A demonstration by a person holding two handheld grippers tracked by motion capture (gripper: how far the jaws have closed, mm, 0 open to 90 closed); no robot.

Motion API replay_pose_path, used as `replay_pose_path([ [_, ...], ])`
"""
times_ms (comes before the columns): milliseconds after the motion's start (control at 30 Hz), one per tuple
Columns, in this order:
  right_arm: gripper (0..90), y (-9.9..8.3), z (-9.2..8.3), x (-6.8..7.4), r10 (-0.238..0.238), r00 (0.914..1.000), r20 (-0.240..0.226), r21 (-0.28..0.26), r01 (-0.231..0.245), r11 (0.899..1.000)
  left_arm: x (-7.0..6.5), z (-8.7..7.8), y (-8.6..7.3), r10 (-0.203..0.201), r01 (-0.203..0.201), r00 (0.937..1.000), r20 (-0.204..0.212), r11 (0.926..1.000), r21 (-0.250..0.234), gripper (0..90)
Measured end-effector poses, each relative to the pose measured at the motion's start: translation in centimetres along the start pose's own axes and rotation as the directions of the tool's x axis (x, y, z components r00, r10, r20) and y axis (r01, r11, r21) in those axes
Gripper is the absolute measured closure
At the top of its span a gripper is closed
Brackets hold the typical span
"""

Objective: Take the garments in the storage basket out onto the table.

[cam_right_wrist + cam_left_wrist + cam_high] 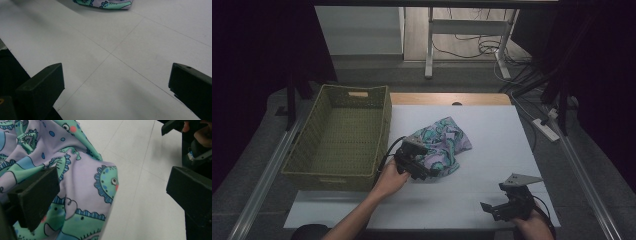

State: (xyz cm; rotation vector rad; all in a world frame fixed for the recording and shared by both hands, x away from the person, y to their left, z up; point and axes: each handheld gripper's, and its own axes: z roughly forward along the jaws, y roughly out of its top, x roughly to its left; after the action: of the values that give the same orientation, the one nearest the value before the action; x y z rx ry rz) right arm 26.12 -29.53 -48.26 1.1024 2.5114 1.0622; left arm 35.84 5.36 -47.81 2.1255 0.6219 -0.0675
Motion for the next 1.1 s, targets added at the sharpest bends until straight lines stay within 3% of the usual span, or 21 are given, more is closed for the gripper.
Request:
replay_pose_path([
  [400, 0.6, 0.0, 0.0, 0.0, -0.001, 1.0000, 0.002, -0.007, 0.001, 1.000, -2.1, -1.6, -1.3, 0.001, -0.001, 1.0000, -0.002, 0.9992, -0.041, 0.0],
  [667, 0.6, 0.0, -0.1, 0.1, 0.000, 1.0000, 0.001, -0.008, 0.000, 1.000, -3.2, -2.5, -2.2, 0.003, -0.002, 0.9999, 0.012, 0.9986, -0.053, 0.0],
  [900, 0.6, -0.1, -0.1, 0.1, -0.002, 1.0000, 0.006, -0.014, 0.002, 1.000, -4.1, -3.0, -3.0, 0.016, -0.016, 0.9999, -0.004, 0.9988, -0.047, 0.0],
  [1100, 0.6, -0.1, -0.2, 0.1, 0.004, 1.0000, 0.007, -0.017, -0.004, 1.000, -4.6, -3.7, -4.0, 0.003, -0.004, 1.0000, -0.003, 0.9985, -0.055, 0.0],
])
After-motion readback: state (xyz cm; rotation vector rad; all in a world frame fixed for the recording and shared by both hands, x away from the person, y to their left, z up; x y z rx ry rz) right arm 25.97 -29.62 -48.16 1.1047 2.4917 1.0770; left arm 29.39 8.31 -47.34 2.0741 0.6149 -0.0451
